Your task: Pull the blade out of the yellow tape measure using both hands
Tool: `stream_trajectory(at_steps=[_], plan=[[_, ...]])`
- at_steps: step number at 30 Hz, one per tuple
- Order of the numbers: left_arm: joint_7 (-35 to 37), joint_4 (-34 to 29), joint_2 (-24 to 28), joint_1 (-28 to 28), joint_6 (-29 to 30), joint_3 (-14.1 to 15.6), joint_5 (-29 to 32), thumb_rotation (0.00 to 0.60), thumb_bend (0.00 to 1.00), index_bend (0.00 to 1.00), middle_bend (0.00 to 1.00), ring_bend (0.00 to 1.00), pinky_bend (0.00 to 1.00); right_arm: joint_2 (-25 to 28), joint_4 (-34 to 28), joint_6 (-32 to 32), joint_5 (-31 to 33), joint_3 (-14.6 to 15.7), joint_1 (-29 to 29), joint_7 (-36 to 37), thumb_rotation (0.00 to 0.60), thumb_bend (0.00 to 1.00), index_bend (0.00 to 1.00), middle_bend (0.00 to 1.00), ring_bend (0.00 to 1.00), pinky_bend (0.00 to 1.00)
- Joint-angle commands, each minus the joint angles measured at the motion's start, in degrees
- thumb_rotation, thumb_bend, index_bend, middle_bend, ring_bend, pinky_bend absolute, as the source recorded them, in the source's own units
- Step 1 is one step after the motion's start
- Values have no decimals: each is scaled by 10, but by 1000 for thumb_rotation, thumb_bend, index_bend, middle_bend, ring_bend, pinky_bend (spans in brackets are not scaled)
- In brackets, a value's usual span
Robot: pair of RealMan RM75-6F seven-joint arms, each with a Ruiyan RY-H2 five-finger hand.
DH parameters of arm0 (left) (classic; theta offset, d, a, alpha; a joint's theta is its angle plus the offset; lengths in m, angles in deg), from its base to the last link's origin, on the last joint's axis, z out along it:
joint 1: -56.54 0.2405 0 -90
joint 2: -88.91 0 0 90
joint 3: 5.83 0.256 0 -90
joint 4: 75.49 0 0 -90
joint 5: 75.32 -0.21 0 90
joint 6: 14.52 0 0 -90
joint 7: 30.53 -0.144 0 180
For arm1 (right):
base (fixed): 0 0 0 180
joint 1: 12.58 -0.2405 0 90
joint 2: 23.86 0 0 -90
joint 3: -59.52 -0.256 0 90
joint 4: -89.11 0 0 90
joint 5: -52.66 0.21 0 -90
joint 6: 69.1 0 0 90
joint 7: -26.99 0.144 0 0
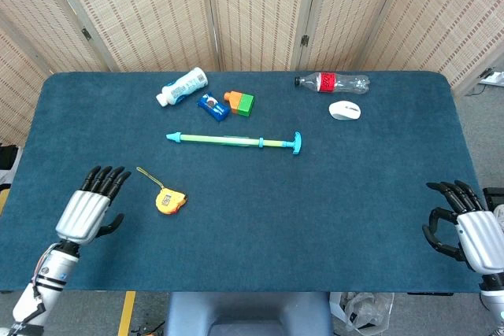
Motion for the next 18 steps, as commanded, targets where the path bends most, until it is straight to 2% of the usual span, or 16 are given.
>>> stream_trajectory(at_steps=[1, 8, 15, 18], plan=[[-38, 10, -17, -45, -57, -15, 31, 600, 371, 50, 97, 57, 14, 0, 0, -1, 1, 0, 0, 0, 600, 461, 246, 205, 132, 84], [-83, 43, -56, -91, -117, -23, 82, 600, 371, 85, 97, 63, 14, 0, 2, -2, 3, -2, 1, 3, 600, 461, 246, 205, 132, 84], [-151, 67, -91, -119, -147, -13, 134, 600, 371, 109, 97, 65, 14, -4, 6, -9, 6, -2, -1, 9, 600, 461, 246, 205, 134, 84], [-164, 78, -106, -127, -154, -12, 160, 600, 372, 140, 128, 82, 14, -6, 8, -11, 6, -2, -3, 10, 600, 461, 246, 206, 133, 84]])
